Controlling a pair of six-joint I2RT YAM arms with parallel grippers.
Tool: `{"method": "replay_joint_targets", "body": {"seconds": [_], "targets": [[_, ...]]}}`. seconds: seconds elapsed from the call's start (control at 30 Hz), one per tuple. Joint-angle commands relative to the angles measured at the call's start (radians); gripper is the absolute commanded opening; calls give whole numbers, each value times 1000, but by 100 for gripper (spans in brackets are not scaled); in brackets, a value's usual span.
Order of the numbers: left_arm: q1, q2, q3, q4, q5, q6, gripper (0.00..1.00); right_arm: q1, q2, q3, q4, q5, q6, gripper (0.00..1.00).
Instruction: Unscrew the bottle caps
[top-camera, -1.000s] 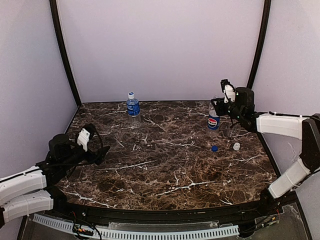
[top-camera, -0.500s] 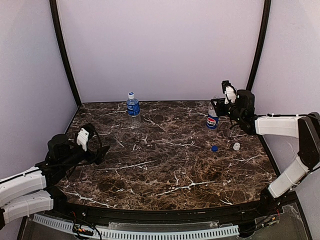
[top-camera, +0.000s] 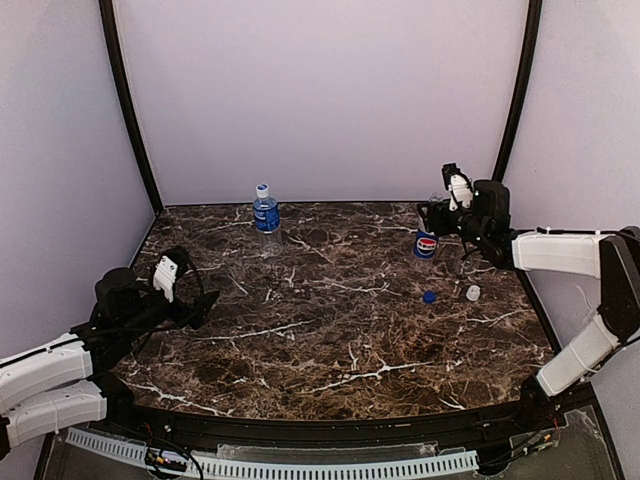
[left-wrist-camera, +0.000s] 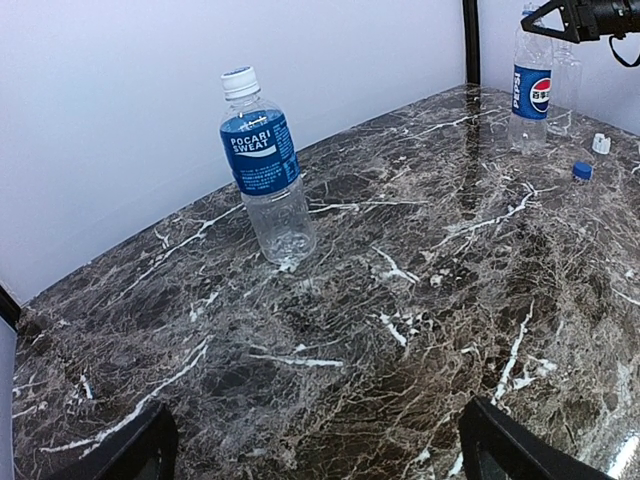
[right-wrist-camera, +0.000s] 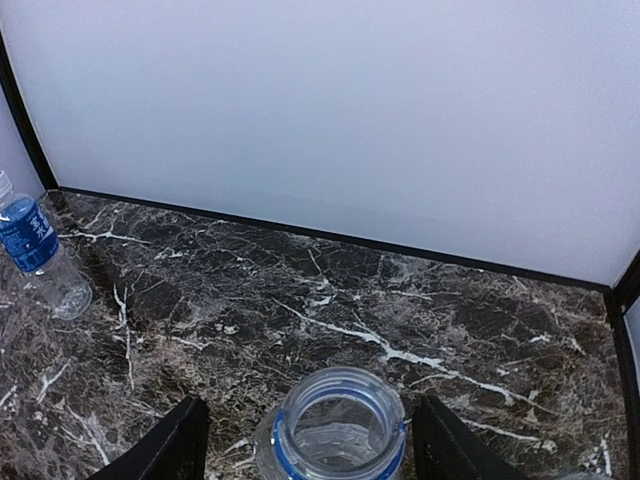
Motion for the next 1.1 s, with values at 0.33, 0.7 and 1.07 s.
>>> {"method": "replay_joint_targets", "body": {"seconds": [0.33, 0.7, 1.07], "targets": [[10, 31, 16, 17, 45, -8, 99, -4, -83, 177, -157, -34, -87, 99], [58, 128, 129, -12, 42, -30, 99, 93, 66, 540, -253, -360, -42, 98], [103, 45, 50, -6, 24, -78, 99, 322, 731, 1362, -518, -295, -8, 96]]}}
